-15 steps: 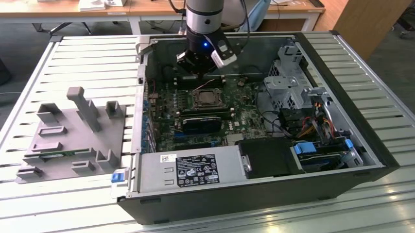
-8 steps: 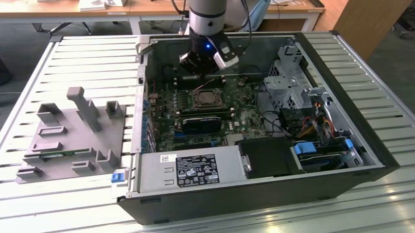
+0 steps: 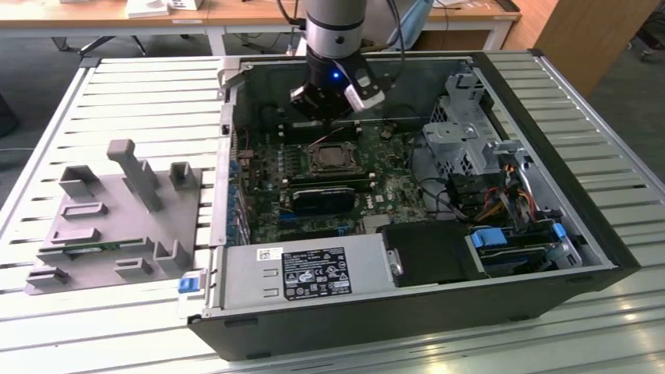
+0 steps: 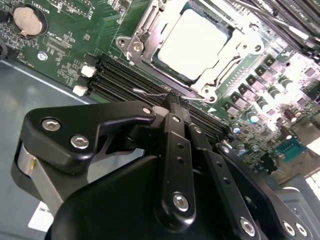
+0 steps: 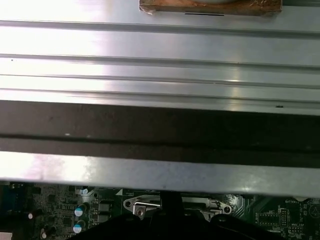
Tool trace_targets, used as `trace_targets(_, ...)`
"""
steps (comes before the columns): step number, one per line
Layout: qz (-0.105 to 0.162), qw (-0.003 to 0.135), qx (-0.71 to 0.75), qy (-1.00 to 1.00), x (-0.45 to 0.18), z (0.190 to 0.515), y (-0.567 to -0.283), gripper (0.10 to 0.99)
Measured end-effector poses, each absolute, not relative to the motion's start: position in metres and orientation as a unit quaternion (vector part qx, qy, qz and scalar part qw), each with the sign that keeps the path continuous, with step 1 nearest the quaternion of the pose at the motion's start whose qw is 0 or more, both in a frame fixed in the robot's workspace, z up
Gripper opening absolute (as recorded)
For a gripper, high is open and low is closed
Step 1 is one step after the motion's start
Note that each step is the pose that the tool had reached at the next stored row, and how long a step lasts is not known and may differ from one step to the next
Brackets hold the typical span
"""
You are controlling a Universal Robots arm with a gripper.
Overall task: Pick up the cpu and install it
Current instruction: 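Install the first cpu locking lever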
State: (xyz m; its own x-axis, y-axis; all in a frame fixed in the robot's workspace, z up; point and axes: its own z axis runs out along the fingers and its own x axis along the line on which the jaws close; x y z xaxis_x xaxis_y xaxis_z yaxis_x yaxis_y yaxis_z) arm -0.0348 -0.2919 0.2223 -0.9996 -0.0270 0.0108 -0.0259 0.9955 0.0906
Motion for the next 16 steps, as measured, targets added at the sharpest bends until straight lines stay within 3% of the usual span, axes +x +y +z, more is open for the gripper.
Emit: trace_targets(16,-0.045,0.006,0.013,-0.999,-0.021,0.217,-0.29,0.106)
